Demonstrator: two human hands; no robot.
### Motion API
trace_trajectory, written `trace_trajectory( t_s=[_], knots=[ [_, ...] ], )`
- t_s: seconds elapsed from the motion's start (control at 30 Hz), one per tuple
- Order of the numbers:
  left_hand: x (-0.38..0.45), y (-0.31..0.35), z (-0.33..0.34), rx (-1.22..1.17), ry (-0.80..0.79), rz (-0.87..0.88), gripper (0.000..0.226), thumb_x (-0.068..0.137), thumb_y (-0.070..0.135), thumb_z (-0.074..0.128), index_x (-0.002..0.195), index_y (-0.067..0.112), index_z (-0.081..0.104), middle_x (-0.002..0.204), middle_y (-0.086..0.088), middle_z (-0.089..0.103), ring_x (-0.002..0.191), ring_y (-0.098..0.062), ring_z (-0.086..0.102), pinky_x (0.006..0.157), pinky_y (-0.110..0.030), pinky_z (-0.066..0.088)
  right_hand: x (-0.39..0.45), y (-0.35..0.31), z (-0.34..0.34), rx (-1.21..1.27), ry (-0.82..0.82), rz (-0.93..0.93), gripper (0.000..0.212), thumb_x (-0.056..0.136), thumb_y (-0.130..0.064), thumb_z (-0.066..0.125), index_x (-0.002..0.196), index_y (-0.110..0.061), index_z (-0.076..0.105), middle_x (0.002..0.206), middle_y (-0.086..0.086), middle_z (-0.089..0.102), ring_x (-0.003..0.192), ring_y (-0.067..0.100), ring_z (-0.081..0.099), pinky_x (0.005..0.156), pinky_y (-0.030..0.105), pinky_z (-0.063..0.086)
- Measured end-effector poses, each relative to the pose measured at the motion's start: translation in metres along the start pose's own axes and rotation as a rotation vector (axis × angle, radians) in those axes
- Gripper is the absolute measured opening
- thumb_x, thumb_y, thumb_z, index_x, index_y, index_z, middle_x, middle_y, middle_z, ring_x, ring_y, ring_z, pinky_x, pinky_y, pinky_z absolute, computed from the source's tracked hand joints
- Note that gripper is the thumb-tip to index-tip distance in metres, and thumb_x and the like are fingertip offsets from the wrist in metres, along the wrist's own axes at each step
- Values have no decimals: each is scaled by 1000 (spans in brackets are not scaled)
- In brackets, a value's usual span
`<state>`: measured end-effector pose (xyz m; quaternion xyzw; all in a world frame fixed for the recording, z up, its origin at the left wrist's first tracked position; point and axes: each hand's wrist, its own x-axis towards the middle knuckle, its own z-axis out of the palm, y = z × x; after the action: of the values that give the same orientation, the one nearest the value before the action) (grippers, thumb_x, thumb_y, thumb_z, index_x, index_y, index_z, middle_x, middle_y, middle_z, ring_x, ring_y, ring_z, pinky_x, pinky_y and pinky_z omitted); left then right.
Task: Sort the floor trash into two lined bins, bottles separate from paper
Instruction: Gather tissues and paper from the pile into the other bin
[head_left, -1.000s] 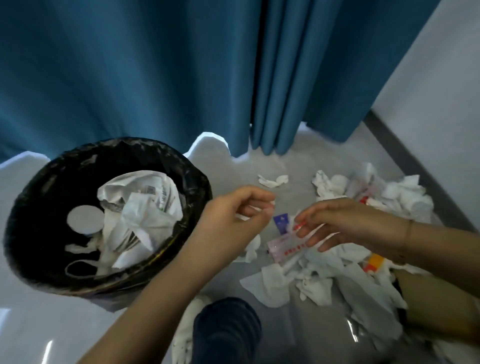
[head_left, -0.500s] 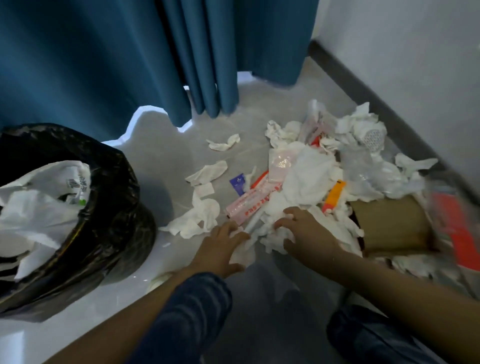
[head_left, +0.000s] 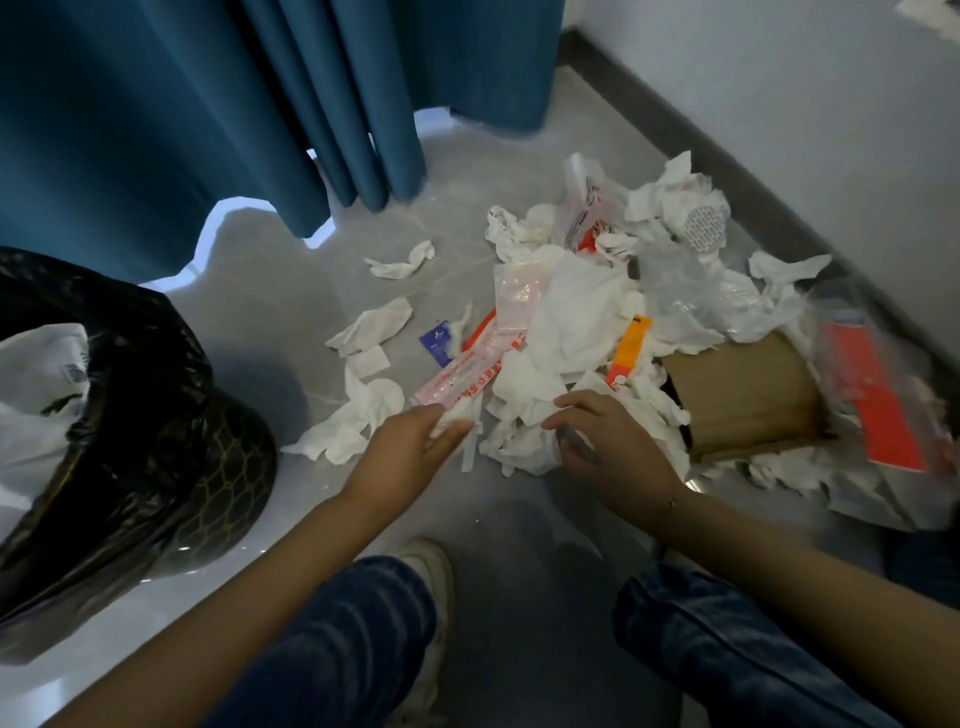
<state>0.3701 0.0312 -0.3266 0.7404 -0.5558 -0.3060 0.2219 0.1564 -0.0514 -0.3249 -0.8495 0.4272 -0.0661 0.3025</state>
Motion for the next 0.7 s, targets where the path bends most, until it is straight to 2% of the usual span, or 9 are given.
trace_trajectory(
  t_s=[0.13, 0.2, 0.3, 0.37, 0.43, 0.5, 0.57, 0.63, 0.7],
  knots=[
    [7, -3, -4, -50, 42, -121, 29, 98, 33, 43, 99, 12, 63, 91, -4, 69, 72, -16, 64, 72, -27, 53, -6, 7, 5, 29, 11, -34, 21, 83, 0, 59, 100, -8, 69, 114, 10, 61, 106, 27, 55, 87, 27, 40],
    [10, -10, -10, -61, 76, -150, 24, 99, 19, 43, 114, 9, 59, 100, -13, 68, 76, -22, 66, 76, -30, 55, -8, 6, 7, 29, 4, -38, 21, 82, 1, 60, 99, -7, 69, 113, 10, 61, 104, 27, 55, 85, 26, 40],
    [5, -24, -24, -39, 107, -94, 51, 92, -6, 45, 140, 11, 41, 115, -10, 56, 88, -23, 60, 80, -16, 48, -7, -2, 8, 35, -6, -50, 22, 83, -1, 60, 102, -8, 68, 116, 9, 60, 108, 26, 54, 88, 24, 38],
    [2, -31, -33, 15, 175, -37, 53, 91, -8, 43, 139, 15, 44, 121, -9, 57, 101, -25, 58, 83, -16, 41, -6, -9, 9, 46, -24, -44, 23, 87, -4, 58, 107, -11, 67, 121, 6, 58, 113, 22, 52, 92, 21, 37],
    [4, -43, -35, 104, 235, 19, 52, 91, -8, 40, 137, 15, 47, 133, -12, 54, 121, -27, 51, 96, -22, 37, -5, -13, 11, 45, -49, -29, 24, 89, -9, 57, 111, -15, 66, 126, 2, 56, 117, 17, 49, 96, 17, 33],
    [5, -56, -27, 271, 158, -23, 50, 96, 2, 40, 143, 18, 36, 150, -12, 35, 139, -27, 31, 113, -36, 26, -2, -13, 12, 35, -57, -13, 25, 91, -12, 55, 113, -17, 65, 128, 0, 56, 118, 15, 48, 97, 15, 30],
    [0, -75, -10, 477, -10, -128, 49, 102, 27, 30, 149, 30, 17, 159, -6, 2, 147, -24, 0, 116, -54, 4, 1, -13, 13, 53, -50, 15, 24, 91, -11, 55, 112, -16, 65, 126, 0, 56, 118, 16, 48, 98, 16, 31],
    [-9, -88, 4, 529, -130, -158, 52, 98, 53, 14, 146, 45, -2, 156, 1, -23, 143, -20, -21, 111, -56, -10, 2, -12, 15, 72, -57, 41, 23, 90, -10, 55, 111, -15, 66, 125, 2, 57, 117, 17, 49, 99, 20, 34],
    [-14, -94, 10, 510, -119, -97, 56, 94, 59, 13, 146, 46, -2, 154, 2, -25, 142, -20, -23, 112, -52, -12, 1, -11, 16, 58, -82, 37, 24, 91, -11, 54, 111, -16, 65, 127, 1, 57, 118, 16, 48, 99, 19, 33]
  ],
)
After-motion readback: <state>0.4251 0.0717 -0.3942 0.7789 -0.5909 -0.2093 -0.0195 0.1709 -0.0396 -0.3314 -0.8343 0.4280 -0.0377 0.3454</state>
